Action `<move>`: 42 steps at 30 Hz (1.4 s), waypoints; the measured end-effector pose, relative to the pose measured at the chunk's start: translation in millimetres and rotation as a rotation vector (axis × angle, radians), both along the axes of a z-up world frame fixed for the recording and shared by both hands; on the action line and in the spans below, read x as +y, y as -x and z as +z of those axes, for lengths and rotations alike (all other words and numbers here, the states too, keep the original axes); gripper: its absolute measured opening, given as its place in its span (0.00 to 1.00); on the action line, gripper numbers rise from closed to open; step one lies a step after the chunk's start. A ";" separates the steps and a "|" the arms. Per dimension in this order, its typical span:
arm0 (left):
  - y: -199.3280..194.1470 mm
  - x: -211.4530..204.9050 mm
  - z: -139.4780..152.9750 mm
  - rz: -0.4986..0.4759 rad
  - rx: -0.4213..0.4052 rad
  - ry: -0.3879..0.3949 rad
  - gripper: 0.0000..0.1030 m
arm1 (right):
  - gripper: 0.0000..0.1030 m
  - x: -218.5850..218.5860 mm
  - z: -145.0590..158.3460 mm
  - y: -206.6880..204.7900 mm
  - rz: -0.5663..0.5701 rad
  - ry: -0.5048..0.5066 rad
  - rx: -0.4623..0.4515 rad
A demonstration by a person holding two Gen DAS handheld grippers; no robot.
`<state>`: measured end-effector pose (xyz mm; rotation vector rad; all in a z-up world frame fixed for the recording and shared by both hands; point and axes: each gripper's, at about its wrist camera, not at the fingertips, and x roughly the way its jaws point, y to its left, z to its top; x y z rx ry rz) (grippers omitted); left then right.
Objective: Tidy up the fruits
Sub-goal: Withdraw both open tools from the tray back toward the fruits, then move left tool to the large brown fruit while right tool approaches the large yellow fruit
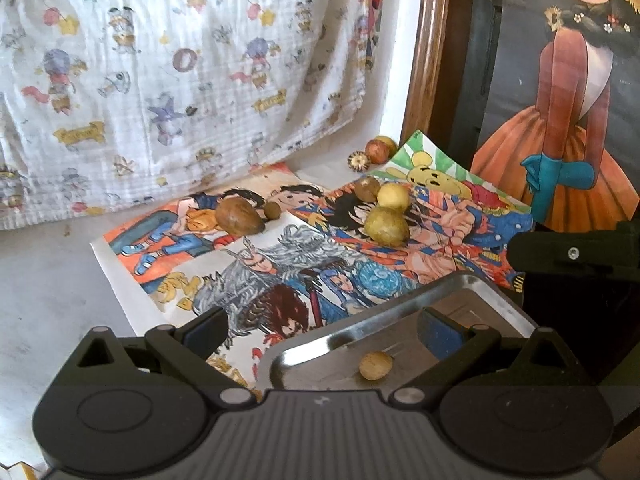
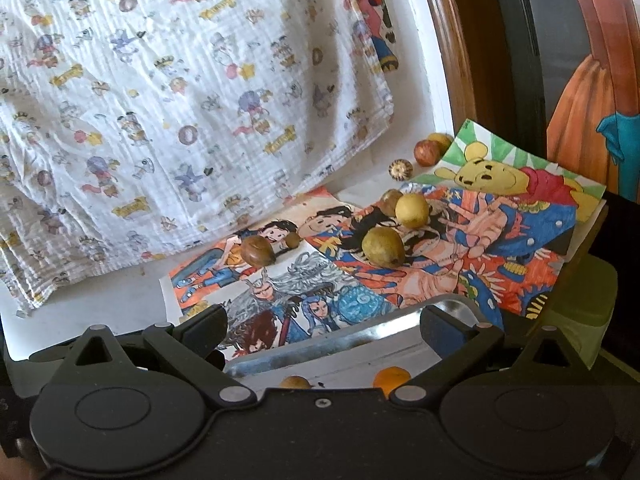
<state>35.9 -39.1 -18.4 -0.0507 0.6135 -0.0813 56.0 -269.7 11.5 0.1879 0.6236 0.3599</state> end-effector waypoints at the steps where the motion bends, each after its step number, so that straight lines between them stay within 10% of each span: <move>1: 0.8 2.0 1.5 0.004 -0.004 0.001 0.99 | 0.99 0.8 2.3 1.7 0.001 0.001 -0.005; 21: -30.6 35.9 6.0 0.071 -0.034 0.007 0.99 | 0.99 22.3 11.7 -26.2 0.028 0.034 -0.004; 42: -175.2 59.4 -38.5 0.097 0.042 -0.009 0.99 | 0.99 50.8 -29.1 -175.1 0.065 0.111 0.109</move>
